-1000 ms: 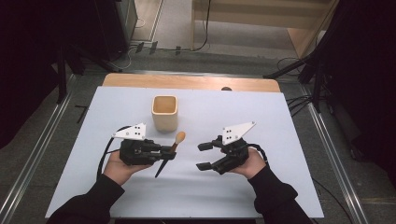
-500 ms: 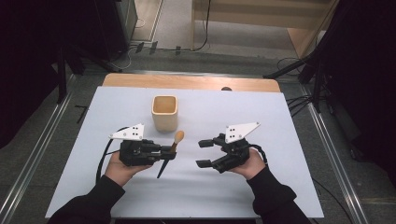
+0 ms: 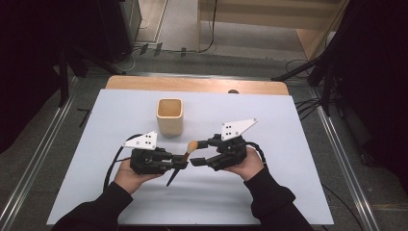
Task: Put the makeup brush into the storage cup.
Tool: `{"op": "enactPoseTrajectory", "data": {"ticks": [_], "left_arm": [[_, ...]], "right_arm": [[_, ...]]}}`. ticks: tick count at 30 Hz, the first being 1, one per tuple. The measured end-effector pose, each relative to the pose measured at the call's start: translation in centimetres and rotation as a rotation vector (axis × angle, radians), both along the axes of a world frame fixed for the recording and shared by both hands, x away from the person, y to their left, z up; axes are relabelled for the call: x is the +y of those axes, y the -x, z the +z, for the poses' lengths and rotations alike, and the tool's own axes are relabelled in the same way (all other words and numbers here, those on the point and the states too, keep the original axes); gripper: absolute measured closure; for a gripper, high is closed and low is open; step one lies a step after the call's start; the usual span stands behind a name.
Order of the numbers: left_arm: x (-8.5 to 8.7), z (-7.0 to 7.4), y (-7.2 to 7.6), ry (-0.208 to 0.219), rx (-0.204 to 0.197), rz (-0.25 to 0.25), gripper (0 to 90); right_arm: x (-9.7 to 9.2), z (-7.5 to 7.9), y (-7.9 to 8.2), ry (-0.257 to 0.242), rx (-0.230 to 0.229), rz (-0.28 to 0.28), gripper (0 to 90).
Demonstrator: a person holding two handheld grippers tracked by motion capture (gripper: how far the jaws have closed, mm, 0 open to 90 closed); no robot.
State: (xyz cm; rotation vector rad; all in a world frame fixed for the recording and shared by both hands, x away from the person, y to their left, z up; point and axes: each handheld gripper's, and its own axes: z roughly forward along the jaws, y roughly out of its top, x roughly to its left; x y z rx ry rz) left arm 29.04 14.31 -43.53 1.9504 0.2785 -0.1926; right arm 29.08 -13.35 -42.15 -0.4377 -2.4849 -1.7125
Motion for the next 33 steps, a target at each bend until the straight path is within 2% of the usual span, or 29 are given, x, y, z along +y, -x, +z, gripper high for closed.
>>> {"op": "enactPoseTrajectory", "data": {"ticks": [7, 13, 17, 20, 21, 23, 24, 27, 33], "left_arm": [[-0.3, -0.1, 0.1, -0.011, -0.004, -0.013, 79.2], [-0.4, -0.1, 0.1, -0.01, -0.009, -0.026, 79.2], [-0.3, 0.0, 0.1, 0.004, -0.004, -0.035, 79.1], [-0.2, 0.0, 0.0, 0.017, 0.015, -0.036, 78.2], [-0.2, 0.0, 0.0, 0.02, 0.016, -0.035, 76.2], [-0.3, -0.1, -0.1, 0.013, 0.036, -0.041, 58.7], [-0.3, -0.1, 0.0, 0.014, 0.04, -0.047, 55.1], [-0.6, -0.2, 0.1, -0.01, 0.017, -0.031, 39.1], [-1.0, -0.4, 0.3, -0.03, 0.04, -0.026, 28.3]], "right_arm": [[1.0, 0.3, -0.2, -0.002, 0.034, 0.039, 59.0], [1.4, 0.3, -0.4, -0.003, 0.053, 0.063, 75.7], [1.4, 0.6, -0.4, -0.008, 0.072, 0.074, 77.1], [1.4, 0.7, -0.6, -0.019, 0.085, 0.087, 77.4], [1.4, 0.8, -0.5, -0.009, 0.081, 0.086, 77.4], [1.4, 1.0, -0.5, -0.006, 0.078, 0.091, 77.5], [1.4, 1.2, -0.5, -0.001, 0.077, 0.084, 77.5], [1.4, 1.6, -0.5, 0.042, 0.064, 0.086, 77.5], [1.5, 2.2, -0.5, 0.099, 0.06, 0.09, 77.5]]}}
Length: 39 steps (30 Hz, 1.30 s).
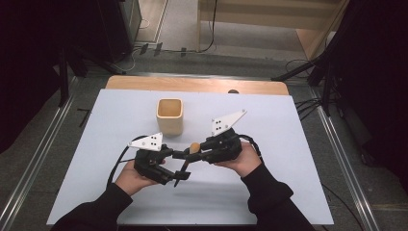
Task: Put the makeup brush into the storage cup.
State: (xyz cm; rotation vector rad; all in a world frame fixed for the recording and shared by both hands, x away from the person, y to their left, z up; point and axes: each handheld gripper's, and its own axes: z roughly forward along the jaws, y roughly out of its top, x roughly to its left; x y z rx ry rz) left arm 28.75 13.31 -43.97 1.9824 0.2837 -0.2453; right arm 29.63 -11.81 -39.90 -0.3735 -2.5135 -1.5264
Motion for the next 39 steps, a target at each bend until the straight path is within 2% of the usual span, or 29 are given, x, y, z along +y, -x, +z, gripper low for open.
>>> {"op": "enactPoseTrajectory", "data": {"ticks": [7, 10, 12, 17, 20, 23, 30, 31, 32, 39], "left_arm": [[-0.4, -0.4, 0.2, -0.045, -0.044, 0.012, 30.7], [-0.7, -0.5, 0.1, -0.07, -0.061, 0.015, 33.2], [-0.9, -0.5, 0.1, -0.079, -0.059, 0.015, 33.2], [-1.3, -0.5, 0.0, -0.071, -0.065, 0.022, 27.4], [-1.3, -0.6, 0.0, -0.035, -0.064, 0.022, 28.9], [-1.3, -0.7, 0.0, -0.005, -0.064, 0.013, 33.7], [-1.3, -0.8, 0.0, 0.016, -0.055, 0.002, 45.7], [-1.3, -0.7, 0.0, 0.02, -0.052, -0.002, 50.9], [-1.3, -0.7, 0.0, 0.029, -0.047, 0.0, 52.0], [-1.1, -0.6, -0.1, 0.024, -0.033, -0.001, 67.4]], "right_arm": [[0.1, 0.3, -0.3, 0.066, -0.014, 0.02, 77.4], [0.0, 0.4, -0.4, 0.076, -0.011, 0.026, 77.4], [0.0, 0.4, -0.5, 0.089, -0.018, 0.031, 77.4], [0.2, 0.3, -0.5, 0.111, -0.016, 0.035, 77.4], [0.3, 0.2, -0.5, 0.119, -0.019, 0.038, 77.4], [0.3, 0.2, -0.5, 0.119, -0.014, 0.041, 77.4], [0.2, 0.4, -0.6, 0.116, -0.011, 0.037, 77.4], [0.2, 0.4, -0.6, 0.115, -0.013, 0.039, 77.4], [0.2, 0.4, -0.5, 0.116, -0.012, 0.04, 77.4], [0.2, 0.4, -0.5, 0.115, -0.015, 0.042, 77.4]]}}
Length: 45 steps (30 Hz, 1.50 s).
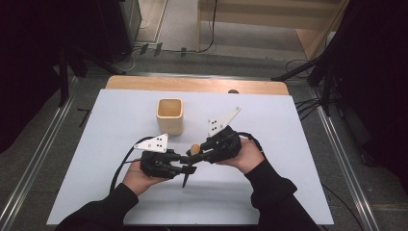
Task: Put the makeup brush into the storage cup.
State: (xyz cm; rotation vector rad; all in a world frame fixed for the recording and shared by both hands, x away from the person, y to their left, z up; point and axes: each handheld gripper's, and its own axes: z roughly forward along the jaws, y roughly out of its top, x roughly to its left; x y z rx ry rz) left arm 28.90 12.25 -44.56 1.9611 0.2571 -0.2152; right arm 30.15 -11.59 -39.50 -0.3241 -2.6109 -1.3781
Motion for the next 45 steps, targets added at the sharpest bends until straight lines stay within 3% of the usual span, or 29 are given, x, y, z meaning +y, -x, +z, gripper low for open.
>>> {"op": "enactPoseTrajectory", "data": {"ticks": [10, 18, 27, 31, 34, 45], "left_arm": [[0.0, 0.2, 0.1, -0.01, -0.021, 0.003, 77.3], [0.0, 0.4, 0.2, -0.014, -0.026, -0.001, 79.1], [0.5, 0.5, -0.1, 0.004, -0.005, 0.022, 79.2], [0.8, 0.7, -0.1, 0.011, -0.018, 0.031, 79.2], [1.1, 0.9, -0.1, 0.02, -0.024, 0.04, 79.2], [1.9, 1.2, -0.3, 0.05, -0.034, 0.056, 79.2]], "right_arm": [[0.1, -0.1, 0.0, 0.003, 0.007, 0.0, 77.3], [0.0, -0.1, -0.1, -0.008, 0.019, 0.003, 76.3], [-0.3, -0.3, 0.1, -0.056, -0.026, -0.02, 52.0], [-0.9, -0.4, 0.3, -0.095, -0.093, -0.059, 36.8], [-1.4, -0.8, 0.7, -0.13, -0.139, -0.082, 34.9], [-2.1, -1.9, 1.5, -0.163, -0.158, -0.126, 27.6]]}}
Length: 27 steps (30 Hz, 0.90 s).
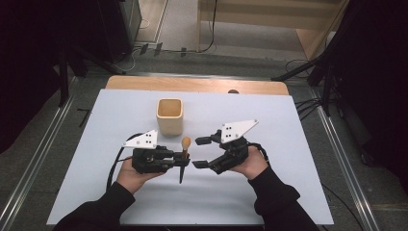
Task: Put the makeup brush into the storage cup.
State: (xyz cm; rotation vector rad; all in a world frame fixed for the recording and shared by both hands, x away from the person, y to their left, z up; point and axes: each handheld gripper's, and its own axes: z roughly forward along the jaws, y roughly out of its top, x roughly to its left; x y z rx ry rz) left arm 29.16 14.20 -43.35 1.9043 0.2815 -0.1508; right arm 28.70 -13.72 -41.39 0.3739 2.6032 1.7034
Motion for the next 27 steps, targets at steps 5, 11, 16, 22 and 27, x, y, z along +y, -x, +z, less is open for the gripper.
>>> {"op": "enactPoseTrajectory", "data": {"ticks": [5, 11, 16, 22, 27], "left_arm": [[0.4, 0.1, -0.1, 0.009, -0.003, 0.01, 79.2], [0.9, 0.3, 0.0, 0.016, -0.014, 0.016, 79.2], [1.3, 0.3, -0.2, 0.009, -0.018, 0.023, 79.2], [1.8, 0.4, -0.3, 0.011, -0.021, 0.031, 79.2], [2.2, 0.6, -0.3, 0.018, -0.026, 0.039, 79.2]], "right_arm": [[-0.4, -0.3, 0.3, -0.022, 0.003, -0.021, 26.3], [-1.1, -0.8, 0.8, -0.003, 0.004, -0.045, 24.1], [-2.0, -1.3, 1.1, -0.023, 0.0, -0.069, 23.2], [-3.2, -2.0, 1.5, -0.036, -0.001, -0.099, 21.8], [-3.9, -2.3, 1.8, -0.038, 0.005, -0.117, 21.7]]}}
